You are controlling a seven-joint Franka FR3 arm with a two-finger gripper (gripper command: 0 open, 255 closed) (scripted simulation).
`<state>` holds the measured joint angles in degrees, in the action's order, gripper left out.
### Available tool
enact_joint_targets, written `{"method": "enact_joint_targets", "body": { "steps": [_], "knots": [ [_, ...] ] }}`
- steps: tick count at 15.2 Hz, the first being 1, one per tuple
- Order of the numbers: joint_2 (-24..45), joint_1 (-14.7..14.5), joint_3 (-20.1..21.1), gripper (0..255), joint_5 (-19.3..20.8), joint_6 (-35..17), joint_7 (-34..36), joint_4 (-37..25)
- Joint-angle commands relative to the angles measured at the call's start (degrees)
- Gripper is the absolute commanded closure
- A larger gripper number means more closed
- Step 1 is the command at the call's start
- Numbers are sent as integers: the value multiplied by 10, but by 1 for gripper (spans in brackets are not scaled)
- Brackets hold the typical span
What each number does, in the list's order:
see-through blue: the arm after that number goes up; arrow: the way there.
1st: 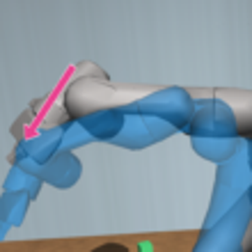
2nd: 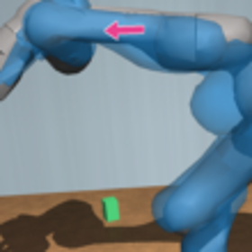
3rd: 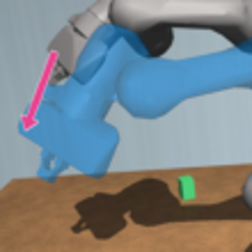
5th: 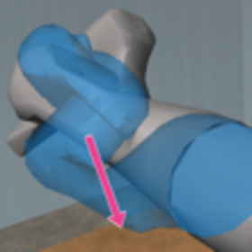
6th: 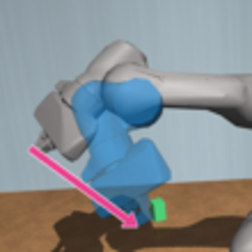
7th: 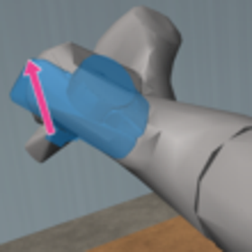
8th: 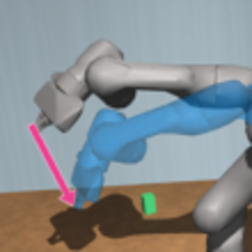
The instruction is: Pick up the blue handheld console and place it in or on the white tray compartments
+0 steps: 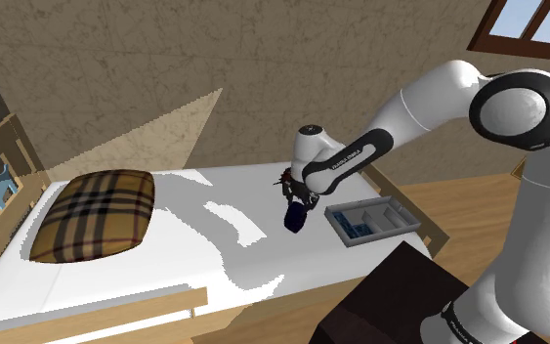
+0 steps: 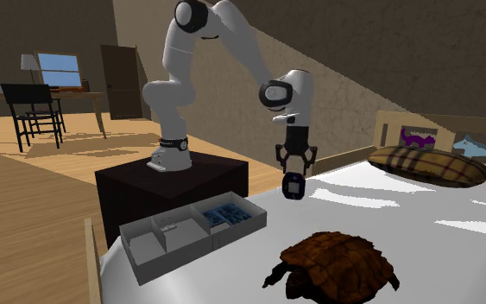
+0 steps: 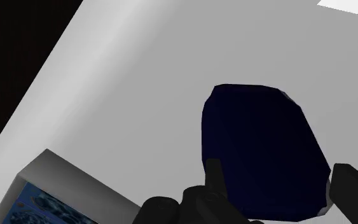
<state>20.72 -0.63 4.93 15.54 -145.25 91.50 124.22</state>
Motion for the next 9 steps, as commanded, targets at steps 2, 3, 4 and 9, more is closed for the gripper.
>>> {"method": "enact_joint_targets", "body": {
  "steps": [2, 3, 4, 9],
  "knots": [
    [-33, 25, -8, 255, -1, -23, -30, 52],
    [-44, 34, -11, 255, -2, -31, -41, 69],
    [-54, 42, -15, 255, -2, -39, -52, 85],
    [-99, 88, -35, 255, -4, -75, -114, 157]
  ]
}}
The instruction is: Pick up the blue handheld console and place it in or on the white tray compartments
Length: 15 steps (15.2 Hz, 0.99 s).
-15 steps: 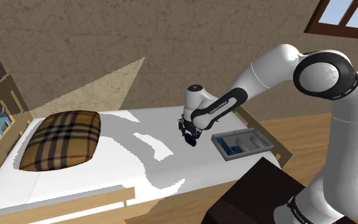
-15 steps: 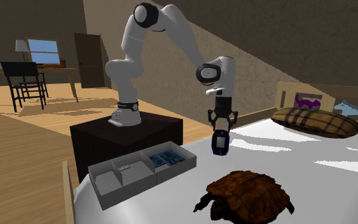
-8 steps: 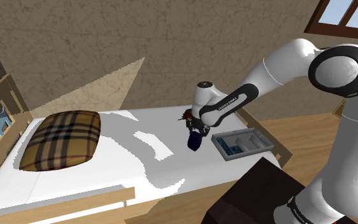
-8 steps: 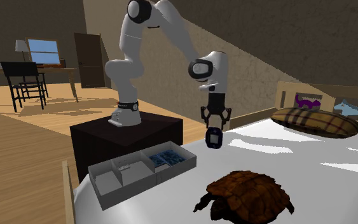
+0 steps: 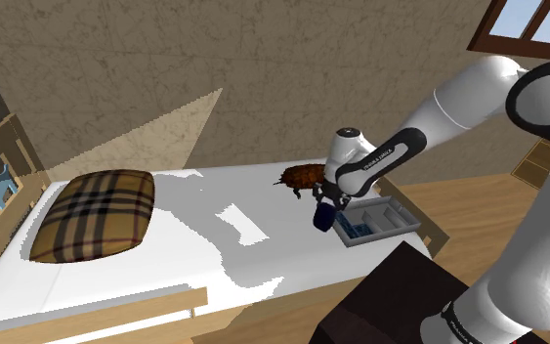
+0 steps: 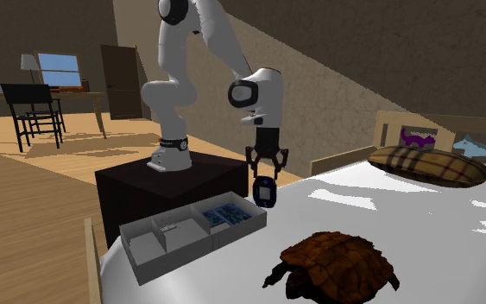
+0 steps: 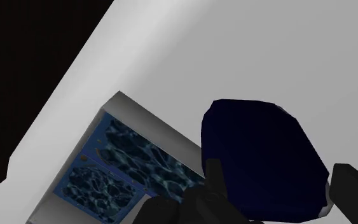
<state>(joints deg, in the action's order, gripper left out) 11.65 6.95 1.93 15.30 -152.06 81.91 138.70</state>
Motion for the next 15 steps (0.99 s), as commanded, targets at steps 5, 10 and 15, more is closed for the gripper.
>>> {"method": "enact_joint_targets", "body": {
  "steps": [5, 10, 15],
  "knots": [
    [-45, 59, -32, 255, -5, -36, -92, 69],
    [-63, 88, -51, 255, -10, -48, -142, 93],
    [113, 123, -12, 0, -183, 300, -295, -214]
  ]
}}
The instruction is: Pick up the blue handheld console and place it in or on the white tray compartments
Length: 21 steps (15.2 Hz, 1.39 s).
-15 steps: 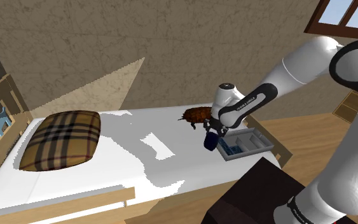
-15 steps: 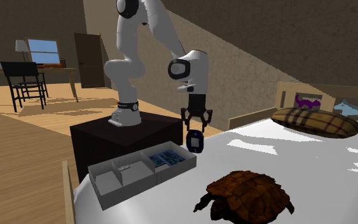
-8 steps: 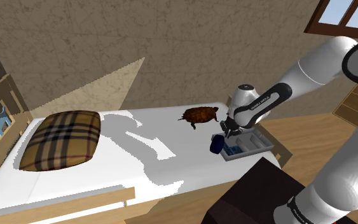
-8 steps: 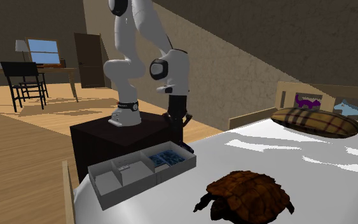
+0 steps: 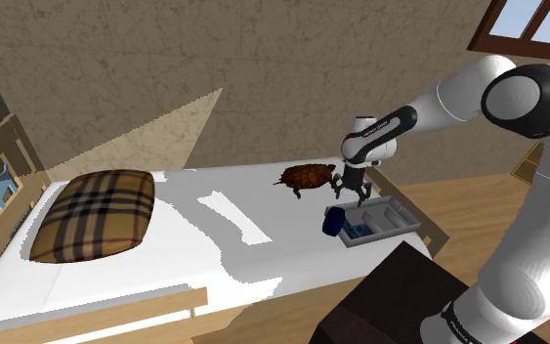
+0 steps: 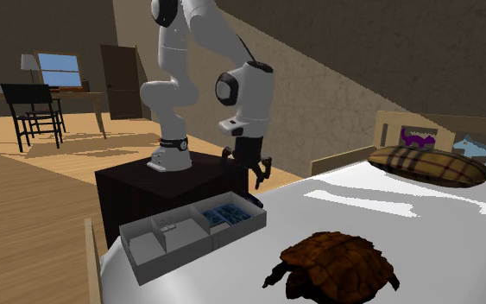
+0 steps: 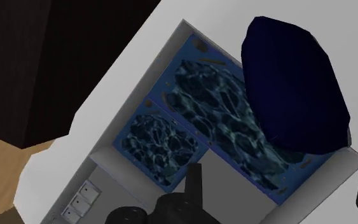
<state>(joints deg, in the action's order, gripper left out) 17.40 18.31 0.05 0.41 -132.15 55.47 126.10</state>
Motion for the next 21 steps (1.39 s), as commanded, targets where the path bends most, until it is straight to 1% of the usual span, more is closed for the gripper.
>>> {"method": "enact_joint_targets", "body": {
  "steps": [1, 2, 3, 11, 18, 19, 21],
  "knots": [
    [116, 17, 12, 0, -49, 188, -42, -179],
    [181, 25, 17, 0, -61, 277, -49, -277],
    [222, 29, 21, 0, -67, 329, -50, -337],
    [222, 27, 25, 0, -69, 271, -52, -279],
    [223, 27, 25, 0, -69, 271, -52, -279],
    [223, 27, 25, 255, -69, 271, -52, -279],
    [223, 27, 25, 255, -69, 271, -52, -279]
  ]
}}
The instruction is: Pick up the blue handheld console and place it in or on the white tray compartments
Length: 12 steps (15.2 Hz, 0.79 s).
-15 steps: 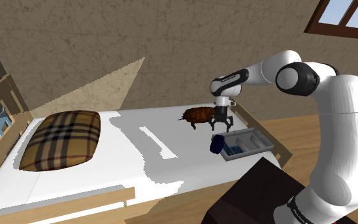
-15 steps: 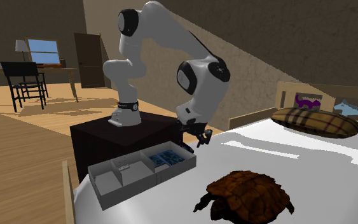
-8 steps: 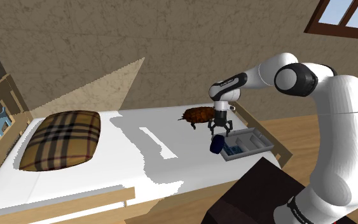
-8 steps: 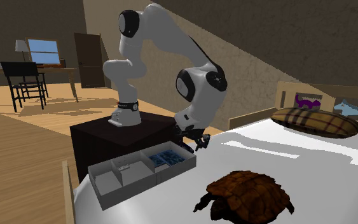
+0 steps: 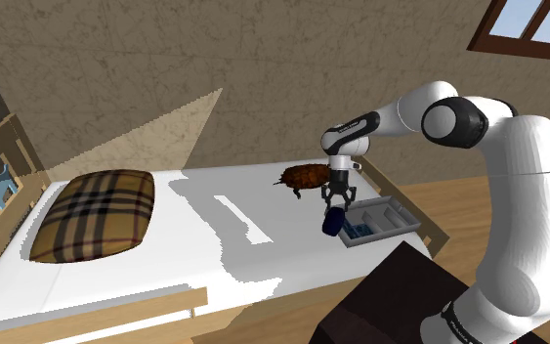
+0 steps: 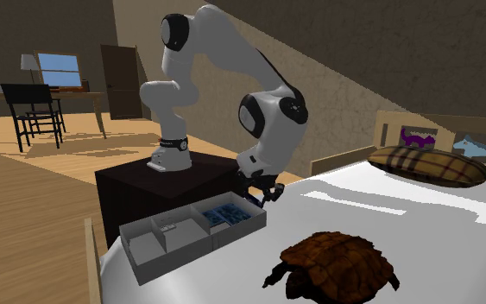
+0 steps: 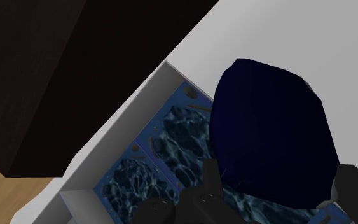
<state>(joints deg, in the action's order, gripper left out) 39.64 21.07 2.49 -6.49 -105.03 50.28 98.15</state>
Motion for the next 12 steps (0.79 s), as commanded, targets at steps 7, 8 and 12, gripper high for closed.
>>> {"method": "enact_joint_targets", "body": {
  "steps": [7, 8, 12],
  "knots": [
    [0, 0, 0, 255, 0, 0, 0, 0],
    [-6, 0, 0, 255, 0, 5, 0, 1],
    [-28, 1, 0, 255, 0, 24, 3, 3]
  ]
}}
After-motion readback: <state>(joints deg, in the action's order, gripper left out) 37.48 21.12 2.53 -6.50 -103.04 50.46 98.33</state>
